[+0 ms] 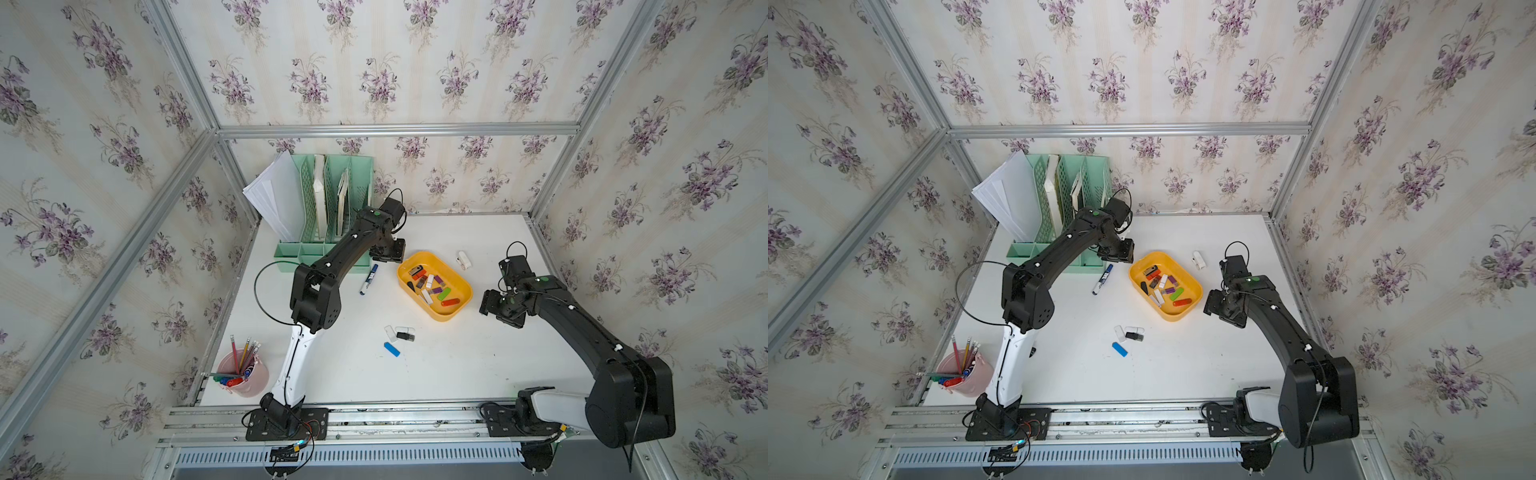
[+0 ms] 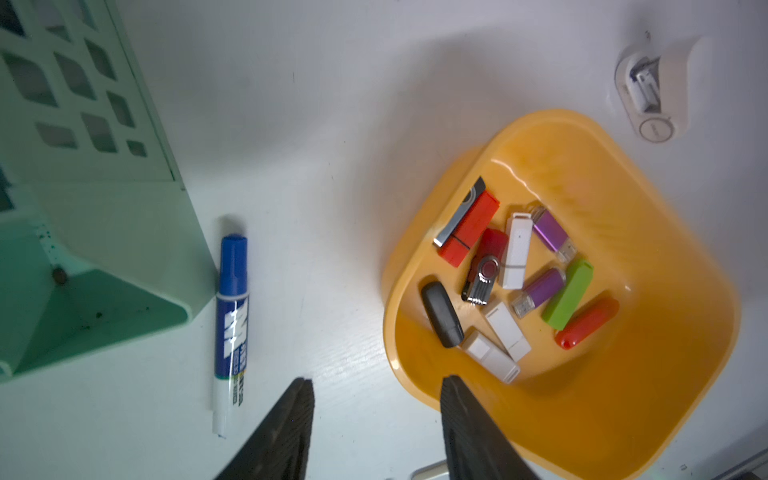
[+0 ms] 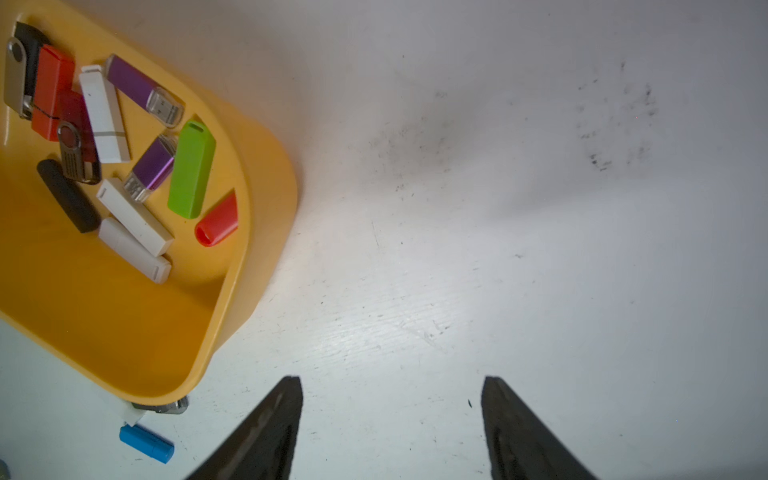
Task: Put the usb flash drive into the storage box
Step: Adjust the storage box at the center of the board.
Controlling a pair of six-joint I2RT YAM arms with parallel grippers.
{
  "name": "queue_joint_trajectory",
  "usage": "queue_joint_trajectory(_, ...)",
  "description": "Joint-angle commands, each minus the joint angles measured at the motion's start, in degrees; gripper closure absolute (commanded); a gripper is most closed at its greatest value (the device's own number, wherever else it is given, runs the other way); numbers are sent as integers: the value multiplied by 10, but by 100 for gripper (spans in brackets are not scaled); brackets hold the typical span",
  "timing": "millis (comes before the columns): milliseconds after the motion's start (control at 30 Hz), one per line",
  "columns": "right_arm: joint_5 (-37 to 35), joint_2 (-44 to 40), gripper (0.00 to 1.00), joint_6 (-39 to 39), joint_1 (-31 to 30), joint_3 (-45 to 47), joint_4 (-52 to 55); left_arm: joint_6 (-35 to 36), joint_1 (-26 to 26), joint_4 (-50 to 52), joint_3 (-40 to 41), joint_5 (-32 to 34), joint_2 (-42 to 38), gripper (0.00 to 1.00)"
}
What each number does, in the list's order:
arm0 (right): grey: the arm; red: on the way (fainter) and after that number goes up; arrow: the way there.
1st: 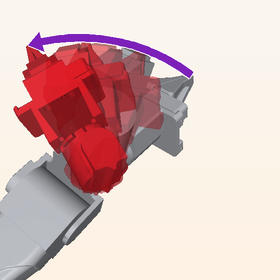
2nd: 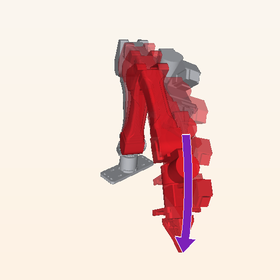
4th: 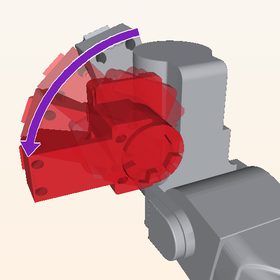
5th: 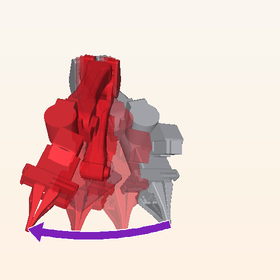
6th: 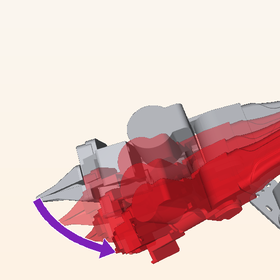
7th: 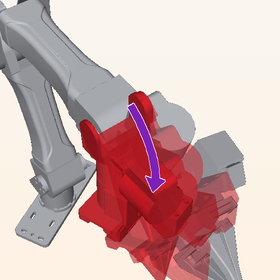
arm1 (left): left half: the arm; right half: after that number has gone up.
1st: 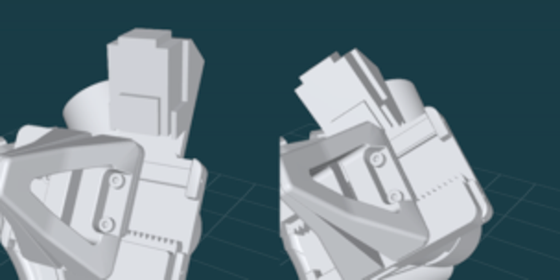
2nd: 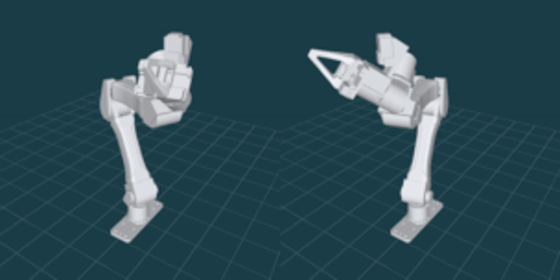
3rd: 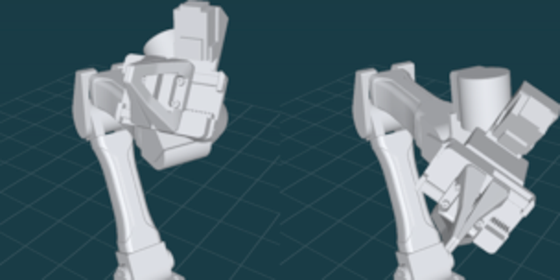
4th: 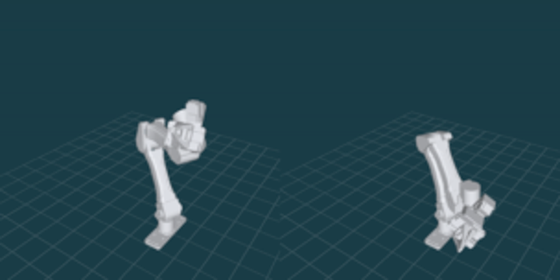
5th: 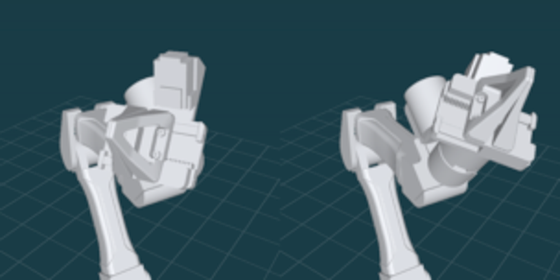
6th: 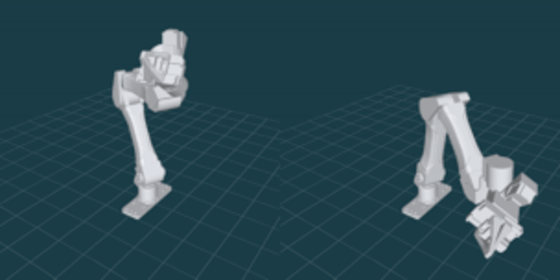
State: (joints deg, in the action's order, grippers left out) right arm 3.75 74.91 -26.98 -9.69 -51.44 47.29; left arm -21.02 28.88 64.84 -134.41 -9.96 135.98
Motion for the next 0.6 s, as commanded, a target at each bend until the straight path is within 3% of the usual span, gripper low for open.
queue_joint_trajectory(0, 4, 18, 27, 4, 1, 6, -18, 17, -3, 40, -43, 26, 33, 45)
queue_joint_trajectory(367, -4, 130, 27, 13, 6, 4, -86, 24, -17, 9, -60, 29, 50, 46)
queue_joint_trajectory(567, 13, 197, 27, 12, 11, -44, -143, 26, -17, 22, -13, 14, 17, 46)
